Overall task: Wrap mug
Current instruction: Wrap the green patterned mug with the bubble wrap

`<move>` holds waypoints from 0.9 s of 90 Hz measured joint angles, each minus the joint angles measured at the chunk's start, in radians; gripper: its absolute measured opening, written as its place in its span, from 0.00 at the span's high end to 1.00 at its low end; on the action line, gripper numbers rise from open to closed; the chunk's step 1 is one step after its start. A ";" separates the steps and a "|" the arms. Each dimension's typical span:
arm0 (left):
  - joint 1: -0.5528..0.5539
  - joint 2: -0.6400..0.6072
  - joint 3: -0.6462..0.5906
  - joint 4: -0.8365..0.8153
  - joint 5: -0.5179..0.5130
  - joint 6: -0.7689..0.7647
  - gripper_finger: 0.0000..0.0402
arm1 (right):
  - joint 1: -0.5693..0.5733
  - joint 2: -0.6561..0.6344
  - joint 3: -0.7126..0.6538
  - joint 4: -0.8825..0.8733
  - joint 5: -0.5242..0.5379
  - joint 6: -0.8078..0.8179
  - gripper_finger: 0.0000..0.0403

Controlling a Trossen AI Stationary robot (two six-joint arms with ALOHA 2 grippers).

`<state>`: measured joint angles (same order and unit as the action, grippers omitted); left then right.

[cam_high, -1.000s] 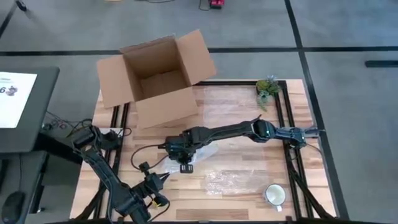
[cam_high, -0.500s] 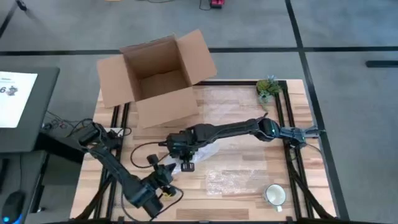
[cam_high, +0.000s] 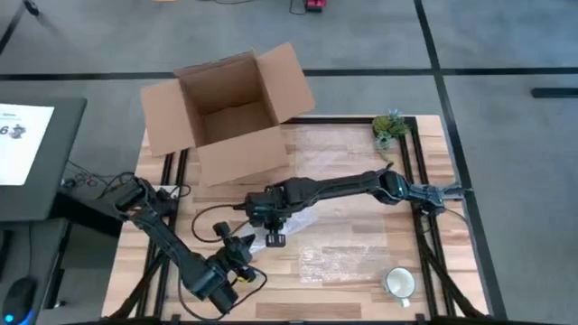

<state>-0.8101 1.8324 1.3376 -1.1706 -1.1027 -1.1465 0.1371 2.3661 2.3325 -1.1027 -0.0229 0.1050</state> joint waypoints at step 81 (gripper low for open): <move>-0.106 0.000 0.152 -0.115 -0.050 -0.025 1.00 | -0.005 0.092 0.017 0.025 -0.024 0.018 1.00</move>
<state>-0.9161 1.8320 1.4895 -1.2856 -1.1530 -1.1718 0.1322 2.4582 2.3497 -1.0772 -0.0465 0.1230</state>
